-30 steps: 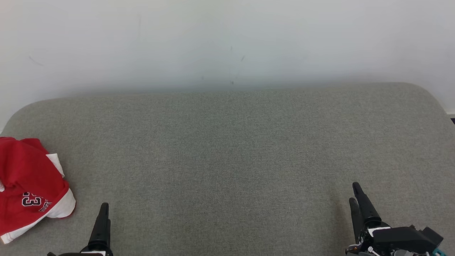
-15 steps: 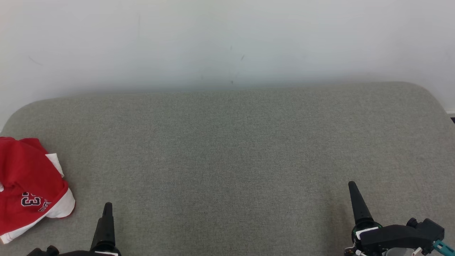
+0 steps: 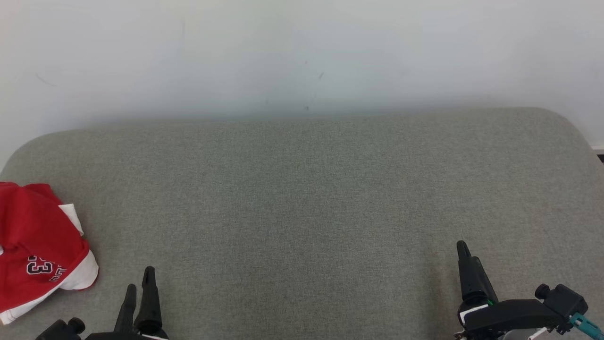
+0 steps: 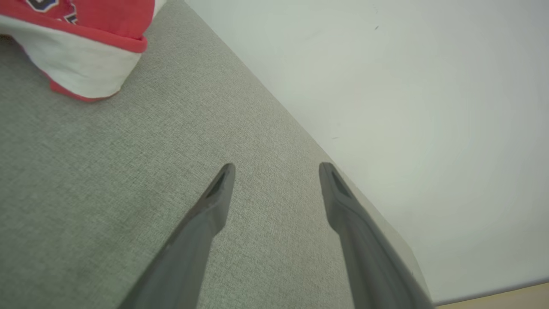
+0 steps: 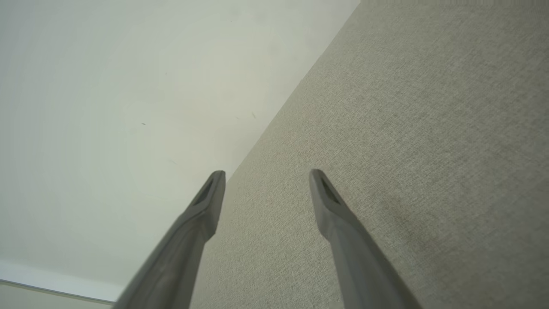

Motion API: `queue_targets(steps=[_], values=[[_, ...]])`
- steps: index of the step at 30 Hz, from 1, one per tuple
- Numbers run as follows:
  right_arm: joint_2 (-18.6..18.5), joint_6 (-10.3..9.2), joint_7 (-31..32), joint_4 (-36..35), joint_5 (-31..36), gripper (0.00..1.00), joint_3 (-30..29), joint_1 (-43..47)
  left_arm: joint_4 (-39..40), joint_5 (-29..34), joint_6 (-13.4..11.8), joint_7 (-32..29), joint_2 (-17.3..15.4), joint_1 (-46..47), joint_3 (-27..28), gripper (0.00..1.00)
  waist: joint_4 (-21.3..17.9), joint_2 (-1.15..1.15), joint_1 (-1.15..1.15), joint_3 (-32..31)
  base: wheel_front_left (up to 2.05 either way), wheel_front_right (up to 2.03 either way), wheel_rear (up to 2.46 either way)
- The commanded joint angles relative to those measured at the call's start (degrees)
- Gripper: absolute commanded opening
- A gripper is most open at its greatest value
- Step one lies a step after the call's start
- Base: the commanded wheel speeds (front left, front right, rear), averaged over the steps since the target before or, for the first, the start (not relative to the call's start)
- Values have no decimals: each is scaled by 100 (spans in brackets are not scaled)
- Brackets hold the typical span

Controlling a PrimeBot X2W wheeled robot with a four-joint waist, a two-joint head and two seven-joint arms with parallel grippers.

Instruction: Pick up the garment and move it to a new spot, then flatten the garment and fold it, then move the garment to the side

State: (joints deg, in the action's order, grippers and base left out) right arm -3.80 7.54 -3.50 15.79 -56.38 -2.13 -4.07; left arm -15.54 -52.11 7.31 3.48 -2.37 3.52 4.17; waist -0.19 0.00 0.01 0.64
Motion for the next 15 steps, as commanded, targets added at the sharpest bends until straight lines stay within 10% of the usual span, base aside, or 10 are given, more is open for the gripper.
queue_targets(steps=[1, 15], values=[[-15, -3, -69, -53, 216, 100, 16, -78, 104, 245, 12, 67, -39, -1, -10, 100, -2, 0, -1, 2, 0, 0, 0], [-14, -5, -338, -45, 1310, 100, 73, -57, 7, 1345, 13, 332, -45, -42, 53, 100, -8, 0, -1, 29, 0, 0, 0]])
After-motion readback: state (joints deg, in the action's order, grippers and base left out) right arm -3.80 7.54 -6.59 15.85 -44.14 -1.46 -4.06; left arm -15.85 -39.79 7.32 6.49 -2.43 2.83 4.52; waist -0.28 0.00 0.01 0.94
